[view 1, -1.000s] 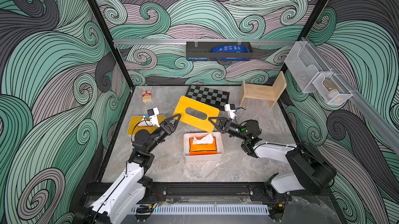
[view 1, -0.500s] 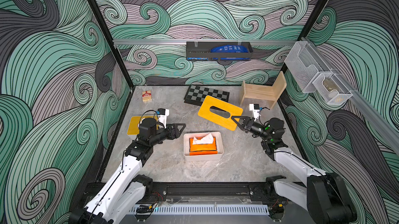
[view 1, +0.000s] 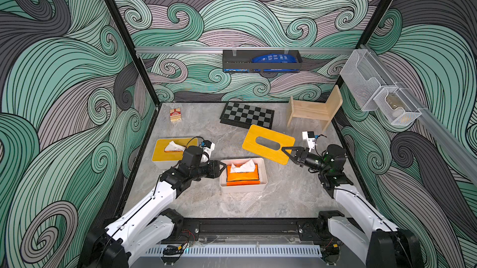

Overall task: Put the tissue paper into the tissue box
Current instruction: Move the tissue box to the center of the board.

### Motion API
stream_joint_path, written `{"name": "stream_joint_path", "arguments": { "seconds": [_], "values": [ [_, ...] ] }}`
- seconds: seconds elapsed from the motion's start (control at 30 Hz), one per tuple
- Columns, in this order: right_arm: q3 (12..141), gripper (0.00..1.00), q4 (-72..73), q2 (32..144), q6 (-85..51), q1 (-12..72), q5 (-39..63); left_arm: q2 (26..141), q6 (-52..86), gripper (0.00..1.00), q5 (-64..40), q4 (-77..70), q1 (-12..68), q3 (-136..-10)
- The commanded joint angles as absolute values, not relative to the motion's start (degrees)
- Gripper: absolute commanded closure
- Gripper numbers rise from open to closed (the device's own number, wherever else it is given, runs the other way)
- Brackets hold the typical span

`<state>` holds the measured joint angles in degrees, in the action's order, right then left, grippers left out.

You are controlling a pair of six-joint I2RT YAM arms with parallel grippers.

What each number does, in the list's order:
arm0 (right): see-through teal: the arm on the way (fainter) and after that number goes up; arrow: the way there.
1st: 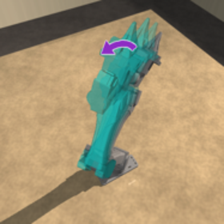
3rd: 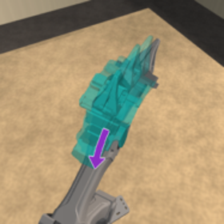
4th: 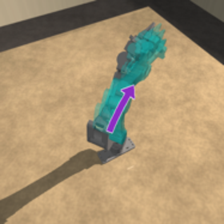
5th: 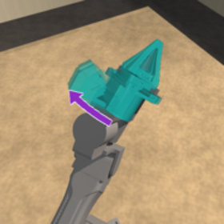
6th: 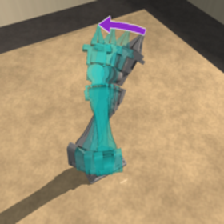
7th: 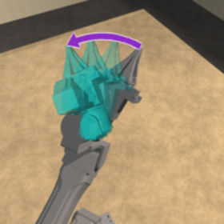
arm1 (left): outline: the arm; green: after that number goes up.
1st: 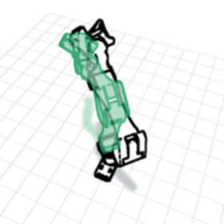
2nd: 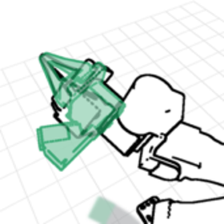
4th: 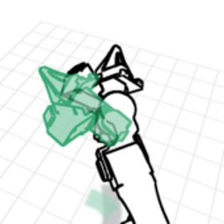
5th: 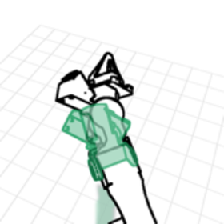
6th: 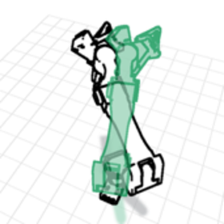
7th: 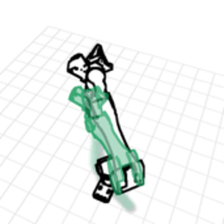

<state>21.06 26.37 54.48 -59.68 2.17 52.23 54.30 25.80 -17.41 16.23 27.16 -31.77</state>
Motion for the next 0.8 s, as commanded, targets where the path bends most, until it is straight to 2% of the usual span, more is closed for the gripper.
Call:
{"name": "stream_joint_path", "arguments": {
  "seconds": [0.0,0.1,0.27,0.43,0.6,0.77],
  "values": [
    [20.7,1.00,24.2,52.8,-57.5,1.9,53.7,56.9,24.8,0.60,-12.4,20.3,28.0,-34.4],
    [20.2,1.00,23.8,51.9,-57.7,1.9,54.0,59.1,25.4,0.64,-12.1,18.5,29.4,-33.6],
    [19.9,1.00,21.7,51.2,-56.7,1.9,55.2,63.1,26.1,0.83,-11.2,16.8,30.5,-33.9],
    [19.1,1.00,20.7,50.0,-56.8,2.1,55.5,65.9,24.0,0.94,-8.6,16.7,30.6,-38.2],
    [18.0,1.00,20.7,49.0,-58.6,3.4,55.8,71.0,21.5,0.99,-5.5,18.2,30.6,-44.0],
    [17.2,1.00,20.7,46.4,-60.8,6.0,54.3,75.1,18.2,0.99,-2.1,19.4,30.6,-48.3]
  ]
}}
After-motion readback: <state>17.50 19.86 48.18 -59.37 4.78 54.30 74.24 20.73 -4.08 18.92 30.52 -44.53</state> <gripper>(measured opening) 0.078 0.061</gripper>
